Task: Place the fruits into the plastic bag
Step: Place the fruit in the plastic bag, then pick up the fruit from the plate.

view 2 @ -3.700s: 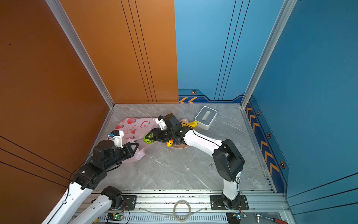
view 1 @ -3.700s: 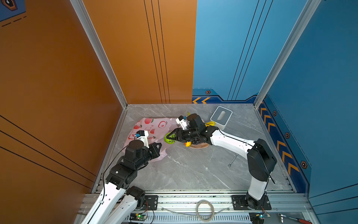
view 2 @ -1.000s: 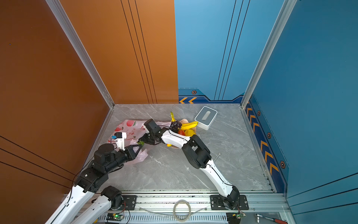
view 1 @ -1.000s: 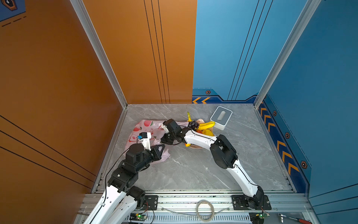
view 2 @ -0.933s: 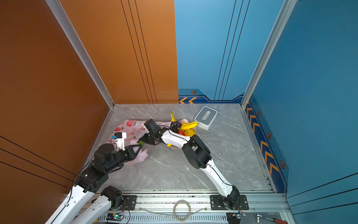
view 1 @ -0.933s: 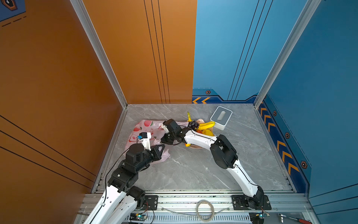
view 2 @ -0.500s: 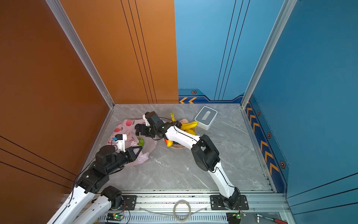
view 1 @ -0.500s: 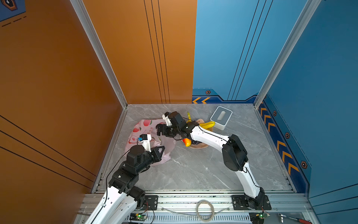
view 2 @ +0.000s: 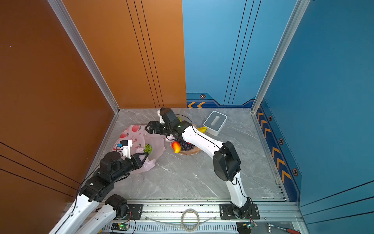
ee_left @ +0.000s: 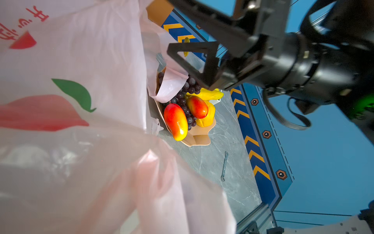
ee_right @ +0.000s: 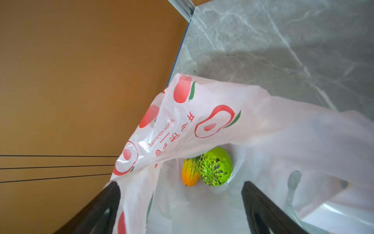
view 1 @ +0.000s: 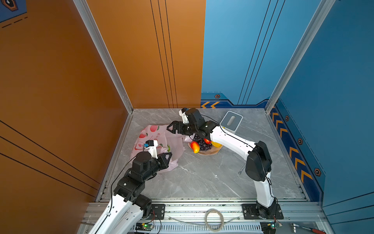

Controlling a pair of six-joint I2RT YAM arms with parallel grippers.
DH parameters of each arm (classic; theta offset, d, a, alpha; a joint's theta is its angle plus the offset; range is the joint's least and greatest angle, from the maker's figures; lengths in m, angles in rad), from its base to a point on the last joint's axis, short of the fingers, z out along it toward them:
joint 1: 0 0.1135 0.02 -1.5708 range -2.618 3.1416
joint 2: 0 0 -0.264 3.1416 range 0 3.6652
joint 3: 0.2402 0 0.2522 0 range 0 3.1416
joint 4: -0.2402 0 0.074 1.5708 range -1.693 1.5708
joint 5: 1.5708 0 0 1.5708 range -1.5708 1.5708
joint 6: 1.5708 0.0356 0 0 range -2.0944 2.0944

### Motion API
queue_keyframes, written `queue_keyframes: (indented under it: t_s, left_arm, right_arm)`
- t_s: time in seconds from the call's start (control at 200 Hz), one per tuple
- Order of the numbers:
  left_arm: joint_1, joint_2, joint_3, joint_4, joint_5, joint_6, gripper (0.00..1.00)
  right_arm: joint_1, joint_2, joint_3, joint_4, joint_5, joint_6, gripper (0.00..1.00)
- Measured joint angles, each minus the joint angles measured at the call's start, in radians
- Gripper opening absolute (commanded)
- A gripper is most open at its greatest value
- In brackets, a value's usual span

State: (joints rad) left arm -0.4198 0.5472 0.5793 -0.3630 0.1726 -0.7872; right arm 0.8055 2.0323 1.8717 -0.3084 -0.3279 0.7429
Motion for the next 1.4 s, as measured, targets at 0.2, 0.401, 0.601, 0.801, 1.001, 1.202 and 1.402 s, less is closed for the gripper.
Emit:
queue_keyframes:
  t_s: [0.2, 0.401, 0.601, 0.801, 1.001, 1.202, 1.402]
  left_arm:
    - [0.001, 0.011, 0.000, 0.000, -0.008, 0.000, 0.00]
    - [0.003, 0.016, 0.000, 0.000, -0.008, 0.000, 0.00]
    - [0.003, 0.026, 0.001, 0.000, -0.008, 0.000, 0.00]
    - [0.008, 0.031, 0.003, 0.000, -0.008, 0.000, 0.00]
    - [0.008, 0.031, 0.005, 0.001, -0.008, 0.000, 0.00]
    - [0.008, 0.030, 0.005, 0.001, -0.008, 0.000, 0.00]
    - [0.010, 0.027, 0.005, 0.001, -0.008, 0.000, 0.00]
  right_arm:
    - [-0.008, -0.135, -0.001, -0.146, 0.066, -0.080, 0.92]
    - [-0.032, -0.274, -0.045, -0.274, 0.138, -0.163, 0.92]
    - [-0.136, -0.379, -0.158, -0.331, 0.150, -0.194, 0.92]
    - [-0.262, -0.389, -0.255, -0.351, 0.117, -0.198, 0.93]
    - [-0.315, -0.350, -0.278, -0.355, 0.058, -0.198, 0.93]
    - [-0.322, -0.253, -0.278, -0.340, 0.009, -0.196, 0.93]
    - [-0.322, -0.160, -0.277, -0.307, -0.022, -0.193, 0.93]
